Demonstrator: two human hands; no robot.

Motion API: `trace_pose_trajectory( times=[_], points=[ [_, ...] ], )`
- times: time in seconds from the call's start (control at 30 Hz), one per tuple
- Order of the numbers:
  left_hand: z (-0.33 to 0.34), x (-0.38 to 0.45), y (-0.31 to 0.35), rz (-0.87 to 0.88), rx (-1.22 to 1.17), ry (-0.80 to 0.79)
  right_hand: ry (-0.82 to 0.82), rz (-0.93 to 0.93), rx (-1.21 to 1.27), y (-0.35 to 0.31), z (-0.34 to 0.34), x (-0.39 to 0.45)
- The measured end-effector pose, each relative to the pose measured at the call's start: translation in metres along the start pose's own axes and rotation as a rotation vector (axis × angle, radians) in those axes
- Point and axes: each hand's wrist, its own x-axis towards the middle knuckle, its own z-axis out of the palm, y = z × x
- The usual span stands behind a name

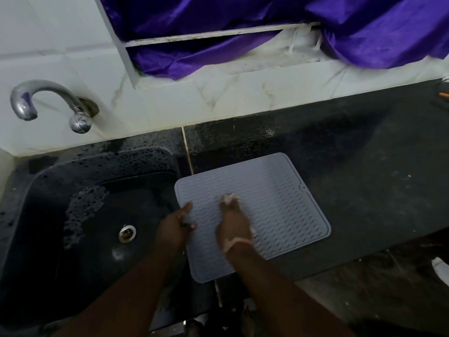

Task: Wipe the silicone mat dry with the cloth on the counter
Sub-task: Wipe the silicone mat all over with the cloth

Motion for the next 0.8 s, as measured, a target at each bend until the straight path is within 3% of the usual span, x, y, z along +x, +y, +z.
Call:
trace_pose_trajectory(
  times=[0.13, 0.2, 0.3, 0.37, 0.43, 0.57, 0.67, 0.8],
  points=[
    [-0.002, 0.001, 0.001, 0.03, 0.092, -0.003, -0.281, -0.232, 0.083, -0.017, 0.003, -0.012],
    [0.0, -0.002, 0.003, 0.022, 0.158, 0.008, -0.309, -0.153, 0.305, -0.005, -0.025, -0.006],
    [0.008, -0.013, 0.005, 0.0, 0.036, 0.053, -0.049, 0.072, 0.378, 0.038, -0.084, 0.023],
    [0.014, -0.022, 0.003, 0.014, 0.008, 0.15, 0.08, 0.205, 0.283, 0.074, -0.118, 0.039],
    [0.017, -0.03, 0.0, 0.038, 0.063, 0.174, 0.13, 0.222, 0.146, 0.102, -0.128, 0.045],
    [0.011, -0.033, -0.011, 0.038, 0.378, 0.083, 0.128, 0.169, -0.044, 0.094, -0.084, 0.034],
    [0.01, -0.027, -0.01, 0.036, 0.325, 0.073, 0.061, 0.133, -0.011, 0.047, -0.042, 0.009],
    [0.002, -0.02, -0.008, -0.011, 0.237, 0.077, -0.166, -0.149, -0.077, -0.012, 0.013, -0.039]
  ],
)
